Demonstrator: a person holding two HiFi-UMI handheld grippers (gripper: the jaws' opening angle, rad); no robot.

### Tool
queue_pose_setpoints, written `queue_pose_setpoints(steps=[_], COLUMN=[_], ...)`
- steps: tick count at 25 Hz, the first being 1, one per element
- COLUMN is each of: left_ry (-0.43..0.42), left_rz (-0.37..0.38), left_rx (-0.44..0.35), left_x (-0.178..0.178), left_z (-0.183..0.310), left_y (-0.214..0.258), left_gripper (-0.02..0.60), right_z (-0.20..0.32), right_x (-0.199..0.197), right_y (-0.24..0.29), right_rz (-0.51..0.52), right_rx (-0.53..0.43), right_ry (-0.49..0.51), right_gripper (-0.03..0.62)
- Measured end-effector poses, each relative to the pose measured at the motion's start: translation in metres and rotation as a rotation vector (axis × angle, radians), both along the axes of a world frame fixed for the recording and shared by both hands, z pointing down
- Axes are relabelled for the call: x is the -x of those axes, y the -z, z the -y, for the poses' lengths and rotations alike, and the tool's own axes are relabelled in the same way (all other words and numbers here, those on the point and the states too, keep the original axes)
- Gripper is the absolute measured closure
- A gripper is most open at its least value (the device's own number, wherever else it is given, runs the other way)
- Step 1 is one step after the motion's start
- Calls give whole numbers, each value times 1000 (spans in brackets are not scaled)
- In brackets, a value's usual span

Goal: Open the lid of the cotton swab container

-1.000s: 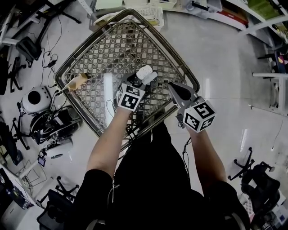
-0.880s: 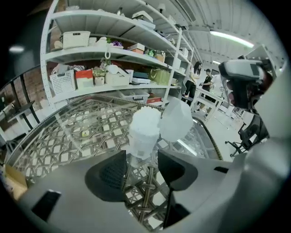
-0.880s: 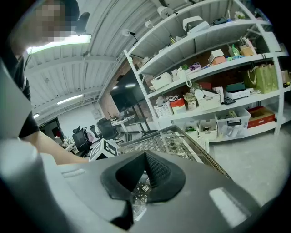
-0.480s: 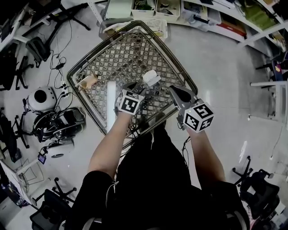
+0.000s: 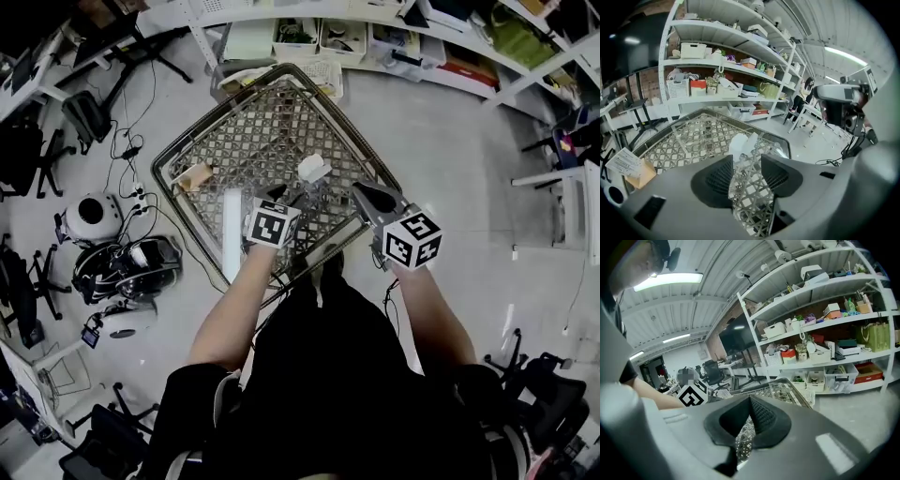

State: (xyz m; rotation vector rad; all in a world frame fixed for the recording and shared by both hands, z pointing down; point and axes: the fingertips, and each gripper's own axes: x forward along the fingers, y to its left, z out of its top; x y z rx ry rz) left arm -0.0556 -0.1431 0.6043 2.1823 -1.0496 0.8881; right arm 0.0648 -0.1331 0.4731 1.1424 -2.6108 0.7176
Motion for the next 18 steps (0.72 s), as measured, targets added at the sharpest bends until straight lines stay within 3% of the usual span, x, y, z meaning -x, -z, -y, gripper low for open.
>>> queue_pose_setpoints(steps=[7, 18], left_ry=[-40, -45], left_rz=[-83, -133], left_rx=[-26, -212], left_x=[-14, -25], left_z=[-30, -36], left_y=[45, 135], left_gripper=[444, 541], right_z=[-17, -29], right_x=[-10, -14], right_y=[24, 61], right_rz=[-4, 102], right_rx=[-13, -72], right_ry=[-15, -42], right_gripper=[583, 583])
